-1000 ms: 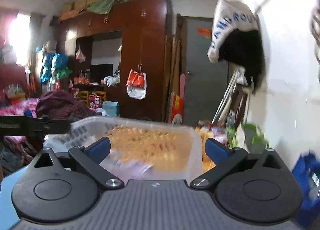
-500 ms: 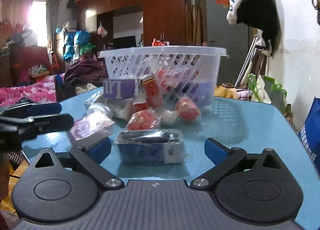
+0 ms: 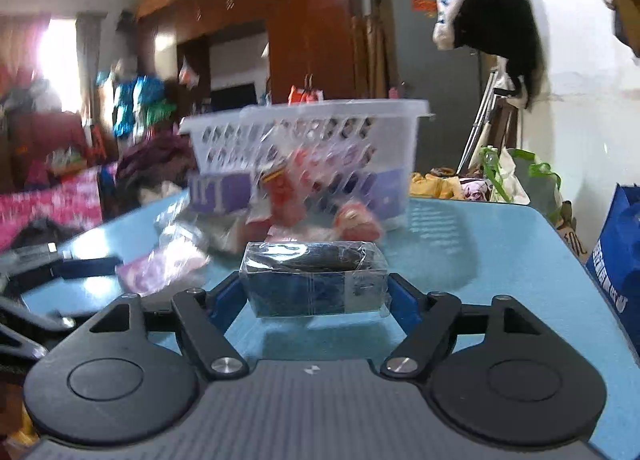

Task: Organize objects
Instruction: 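Grasp the blue-wrapped box with the right tool while the left tool grasps the purple barcode box, then carry both boxes over the white basket and open both tools to release, then grasp a red wrapped ball with the right tool while the left tool grasps a clear bag, then carry both items over the white basket and open both tools to drop them, then grasp another red wrapped ball with the right tool while the left tool grasps a small white box, then carry both items over the white basket and open both tools to release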

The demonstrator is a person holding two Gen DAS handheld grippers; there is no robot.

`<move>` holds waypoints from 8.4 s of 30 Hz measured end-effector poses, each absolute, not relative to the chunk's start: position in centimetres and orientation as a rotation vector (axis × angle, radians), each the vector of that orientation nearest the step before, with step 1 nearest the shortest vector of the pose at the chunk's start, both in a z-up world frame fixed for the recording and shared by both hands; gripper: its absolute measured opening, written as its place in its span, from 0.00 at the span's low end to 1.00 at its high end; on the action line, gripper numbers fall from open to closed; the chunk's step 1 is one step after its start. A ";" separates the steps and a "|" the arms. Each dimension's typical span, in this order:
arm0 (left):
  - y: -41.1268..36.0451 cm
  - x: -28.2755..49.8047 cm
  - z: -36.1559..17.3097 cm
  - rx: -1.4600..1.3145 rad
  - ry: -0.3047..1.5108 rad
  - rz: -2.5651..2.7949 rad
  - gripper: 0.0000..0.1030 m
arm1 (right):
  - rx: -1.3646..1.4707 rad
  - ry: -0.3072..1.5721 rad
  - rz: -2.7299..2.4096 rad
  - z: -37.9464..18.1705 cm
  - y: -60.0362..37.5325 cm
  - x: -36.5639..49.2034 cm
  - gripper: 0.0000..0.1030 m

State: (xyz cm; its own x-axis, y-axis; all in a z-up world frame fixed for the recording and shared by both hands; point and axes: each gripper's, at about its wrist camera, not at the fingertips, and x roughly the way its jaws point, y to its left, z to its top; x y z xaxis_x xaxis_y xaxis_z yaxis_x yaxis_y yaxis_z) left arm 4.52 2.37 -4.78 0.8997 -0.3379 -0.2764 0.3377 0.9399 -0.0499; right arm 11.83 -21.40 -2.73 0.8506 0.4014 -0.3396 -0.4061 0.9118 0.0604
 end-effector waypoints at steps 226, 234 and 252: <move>10.3 15.4 -2.0 -0.121 0.519 -0.186 0.40 | 0.047 0.462 0.395 0.2 -22.4 20.9 0.47; 10.7 14.5 -1.9 -0.162 0.449 -0.209 0.40 | 0.032 0.404 0.403 0.4 -22.4 19.9 0.47; 10.3 10.9 -0.5 -0.114 0.214 -0.184 0.40 | 0.178 0.292 0.485 1.3 -24.6 17.6 0.47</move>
